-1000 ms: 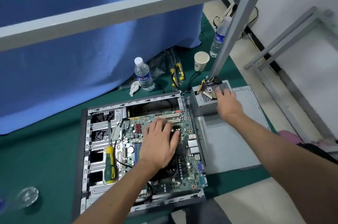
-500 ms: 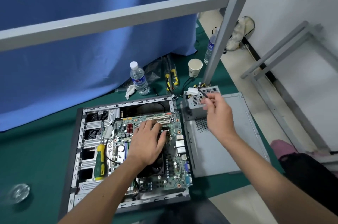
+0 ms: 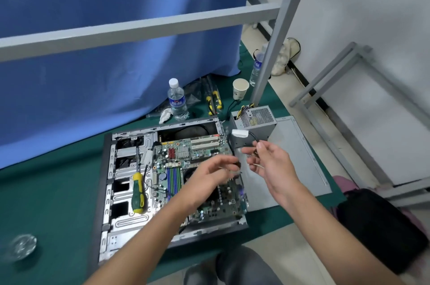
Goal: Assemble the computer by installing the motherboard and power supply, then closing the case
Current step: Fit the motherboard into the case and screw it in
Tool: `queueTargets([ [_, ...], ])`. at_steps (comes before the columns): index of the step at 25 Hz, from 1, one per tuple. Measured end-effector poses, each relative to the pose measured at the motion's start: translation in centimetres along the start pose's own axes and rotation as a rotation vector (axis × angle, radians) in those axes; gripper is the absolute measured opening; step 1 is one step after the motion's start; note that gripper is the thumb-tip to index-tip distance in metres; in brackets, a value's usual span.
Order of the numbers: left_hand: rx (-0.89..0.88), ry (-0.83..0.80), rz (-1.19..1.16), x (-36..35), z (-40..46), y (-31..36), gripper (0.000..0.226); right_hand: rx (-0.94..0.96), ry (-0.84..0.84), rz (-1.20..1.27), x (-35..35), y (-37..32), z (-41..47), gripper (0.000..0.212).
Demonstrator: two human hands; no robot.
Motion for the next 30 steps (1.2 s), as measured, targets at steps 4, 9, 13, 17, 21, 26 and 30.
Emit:
queueTargets([
  [4, 0.091, 0.193, 0.208, 0.4, -1.9, -0.2, 0.046, -0.126, -0.085, 0.31, -1.9, 3.3, -2.0, 0.014],
  [9, 0.109, 0.273, 0.451, 0.2, -3.1, 0.3, 0.034, -0.193, -0.203, 0.496, -2.5, 4.2, -4.2, 0.013],
  [13, 0.1, 0.277, 0.443, -1.1, -3.0, 0.9, 0.029, -0.213, -0.269, 0.426, -1.1, 3.8, -5.2, 0.014],
  [17, 0.117, 0.265, 0.4, -2.2, -3.2, 0.2, 0.031, -0.046, -0.2, -0.333, 2.9, 2.8, -5.4, 0.012],
  [21, 0.159, 0.312, 0.485, -2.6, -4.2, -1.5, 0.029, 0.024, -0.208, -0.647, 3.3, 4.0, -5.6, 0.007],
  [26, 0.194, 0.368, 0.677, -2.7, -4.7, -3.0, 0.022, -0.027, -0.261, -0.683, 3.0, 6.2, -4.4, 0.014],
  [30, 0.168, 0.421, 0.714, -2.9, -4.9, -3.8, 0.02, -0.063, -0.237, -0.723, 2.7, 7.4, -3.2, 0.025],
])
Point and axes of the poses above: each hand's wrist, its own z-axis towards the middle knuckle, its own x-axis out of the back of the hand, y = z × x, the point moved 10 cm from there along z, towards the middle knuckle, and after that the axes turned 9 degrees about -y, right-handed, at the moved point
